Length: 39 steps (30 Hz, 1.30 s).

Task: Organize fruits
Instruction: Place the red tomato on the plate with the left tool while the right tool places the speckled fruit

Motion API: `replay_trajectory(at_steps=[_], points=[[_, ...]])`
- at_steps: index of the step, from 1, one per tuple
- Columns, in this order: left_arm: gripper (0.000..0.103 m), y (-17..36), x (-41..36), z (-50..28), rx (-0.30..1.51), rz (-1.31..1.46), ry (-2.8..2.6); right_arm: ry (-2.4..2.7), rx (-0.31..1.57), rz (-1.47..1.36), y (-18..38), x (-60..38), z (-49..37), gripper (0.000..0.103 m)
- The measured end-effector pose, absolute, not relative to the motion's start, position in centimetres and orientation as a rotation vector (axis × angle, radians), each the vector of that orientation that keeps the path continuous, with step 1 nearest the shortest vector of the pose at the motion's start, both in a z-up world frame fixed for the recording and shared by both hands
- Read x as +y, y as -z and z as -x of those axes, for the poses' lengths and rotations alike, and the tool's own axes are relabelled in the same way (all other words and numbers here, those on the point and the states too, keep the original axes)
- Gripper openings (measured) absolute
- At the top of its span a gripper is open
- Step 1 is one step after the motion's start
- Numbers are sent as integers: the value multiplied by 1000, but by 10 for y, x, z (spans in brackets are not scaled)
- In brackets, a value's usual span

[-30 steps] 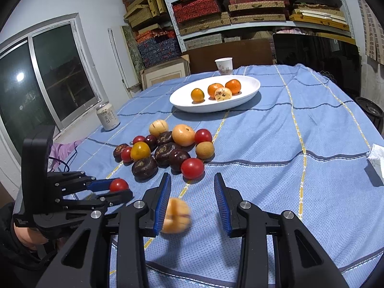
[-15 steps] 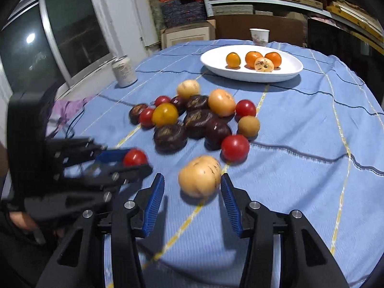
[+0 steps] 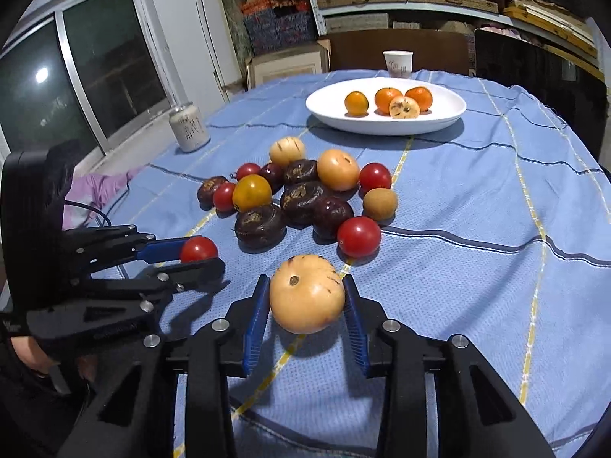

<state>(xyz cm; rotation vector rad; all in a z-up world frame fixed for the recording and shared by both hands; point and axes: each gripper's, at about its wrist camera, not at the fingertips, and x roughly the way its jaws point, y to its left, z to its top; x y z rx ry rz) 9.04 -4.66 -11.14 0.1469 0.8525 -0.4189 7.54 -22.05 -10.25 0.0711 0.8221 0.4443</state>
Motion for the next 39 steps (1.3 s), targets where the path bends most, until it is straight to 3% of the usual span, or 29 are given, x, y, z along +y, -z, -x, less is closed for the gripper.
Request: replay_trajectory(at_steps=[20,30,39], points=[[29,0,8,-101,690,2,420,-302,651,9,46,-268,-69,38],[29,-20,-28,-247,711,11,401,-275,582,41,-8,-275,-180,38],[29,52,-50,-390,881,75,329,-242,726,-5,48,-275,-313,38]])
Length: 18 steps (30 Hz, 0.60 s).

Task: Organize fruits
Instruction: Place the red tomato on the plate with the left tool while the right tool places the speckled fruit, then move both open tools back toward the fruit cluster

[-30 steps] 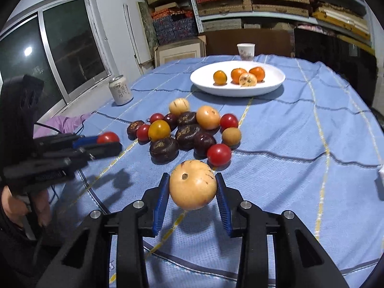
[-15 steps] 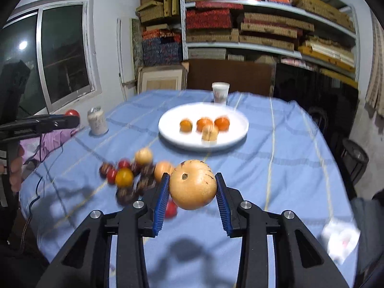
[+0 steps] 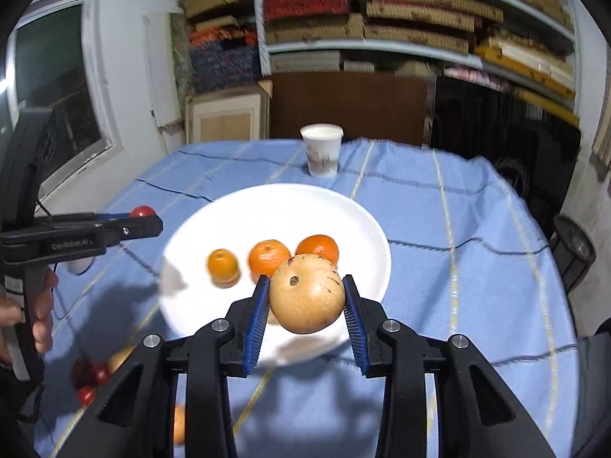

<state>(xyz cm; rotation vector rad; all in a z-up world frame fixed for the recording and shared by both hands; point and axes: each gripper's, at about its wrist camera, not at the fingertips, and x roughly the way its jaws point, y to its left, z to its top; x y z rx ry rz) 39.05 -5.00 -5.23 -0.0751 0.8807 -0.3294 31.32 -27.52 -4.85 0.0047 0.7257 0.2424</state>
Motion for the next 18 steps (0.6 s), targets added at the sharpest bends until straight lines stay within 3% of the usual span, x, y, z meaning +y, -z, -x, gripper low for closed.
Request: replay_trajectory(at_steps=[6,8,10,18], points=[[31,87,-57,-433,953,70,318,-259,780,-44,78,-274,-350,41],[57,86,-53,-433,954,106,323,-255,761,-52,75,-274,-348,42],[74,76,-46,-428,922,157,328,-265,739,-59,66,-275,-340,42],[80,41,-28,-340,904,141,368,-337,696,-45,30,-268,-263,48]])
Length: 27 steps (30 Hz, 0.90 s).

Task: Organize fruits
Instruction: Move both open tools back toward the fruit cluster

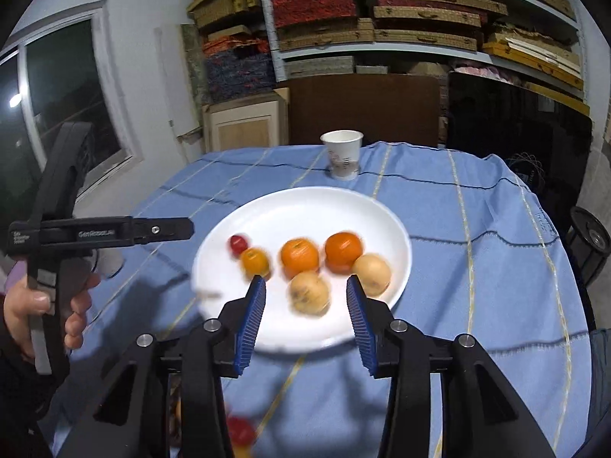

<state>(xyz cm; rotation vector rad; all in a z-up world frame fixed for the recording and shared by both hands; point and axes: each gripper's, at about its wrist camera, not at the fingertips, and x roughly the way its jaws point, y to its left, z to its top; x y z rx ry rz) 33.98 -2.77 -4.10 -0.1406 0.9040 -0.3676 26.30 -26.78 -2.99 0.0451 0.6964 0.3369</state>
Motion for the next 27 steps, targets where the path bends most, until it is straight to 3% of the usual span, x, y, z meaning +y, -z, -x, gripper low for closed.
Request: replay_trajectory(at_steps=[11,16,23,27], points=[[83,80,-14,-168,890,-114,402,-411,825,53,88,-223,-127,49],[83,99,-8,-147,907,-119,383,-377,888,99,108,-208,-128,49],[83,108,-22,-137,909,-174,408,-342,911,62,113,-210,-133,32],[83,110,-33,-135,903,-203,414,-352,915,28,113,-215,-137,30]])
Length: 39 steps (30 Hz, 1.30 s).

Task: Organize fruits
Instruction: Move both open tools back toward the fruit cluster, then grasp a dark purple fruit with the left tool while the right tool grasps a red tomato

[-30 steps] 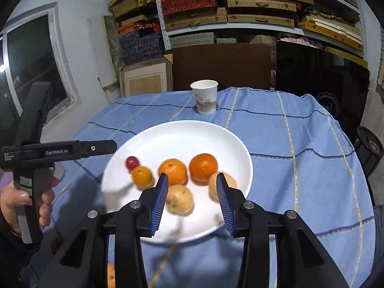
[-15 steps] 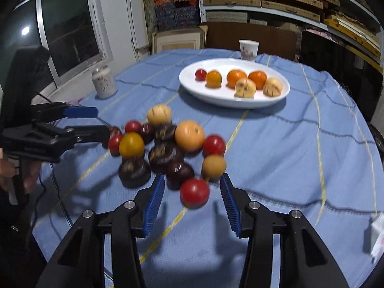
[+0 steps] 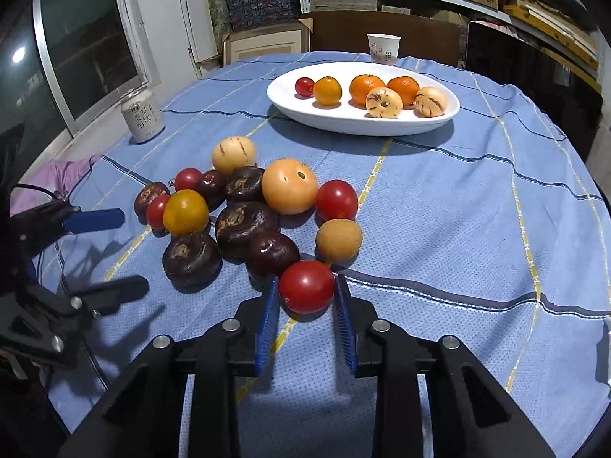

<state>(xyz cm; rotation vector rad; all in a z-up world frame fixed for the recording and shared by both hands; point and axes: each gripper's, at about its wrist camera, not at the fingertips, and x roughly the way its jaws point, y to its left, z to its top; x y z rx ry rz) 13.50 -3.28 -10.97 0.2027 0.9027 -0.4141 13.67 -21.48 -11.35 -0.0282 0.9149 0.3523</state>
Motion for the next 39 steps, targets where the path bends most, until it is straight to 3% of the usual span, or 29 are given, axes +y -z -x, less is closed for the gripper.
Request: replay_trajectory(at_steps=[8,12,16,21,23,27,29,33,34,36,39], points=[[83,112,-50,-139,907,-183,420,-369,918,-29,116,-223,-144,29],[83,112,-61,-139,911,-153,445,-389,833,-136,104,-244,-132,29],[61,116,-72,-140,929,-145,467,-407,762,-250,98,-274,-118,29],[60,117,-78,-141,912,-144,448,-406,730,-288,95,-290,-112,29],[56,118,-78,-142,910,-152,442,-411,730,-273,95,-287,-112,29],[57,121,-82,-143,918,-190,418,-417,728,-265,95,-286,-111,29],[65,122,-83,-143,921,-190,415,-420,726,-262,95,-285,-109,29],[66,123,-84,-144,918,-182,414,-421,724,-263,94,-285,-108,30],[64,123,-84,-144,916,-179,414,-421,725,-264,95,-285,-108,30],[45,121,-84,-144,907,-175,408,-422,726,-263,95,-285,-108,30],[43,121,-82,-142,910,-155,425,-422,724,-267,95,-285,-108,30]])
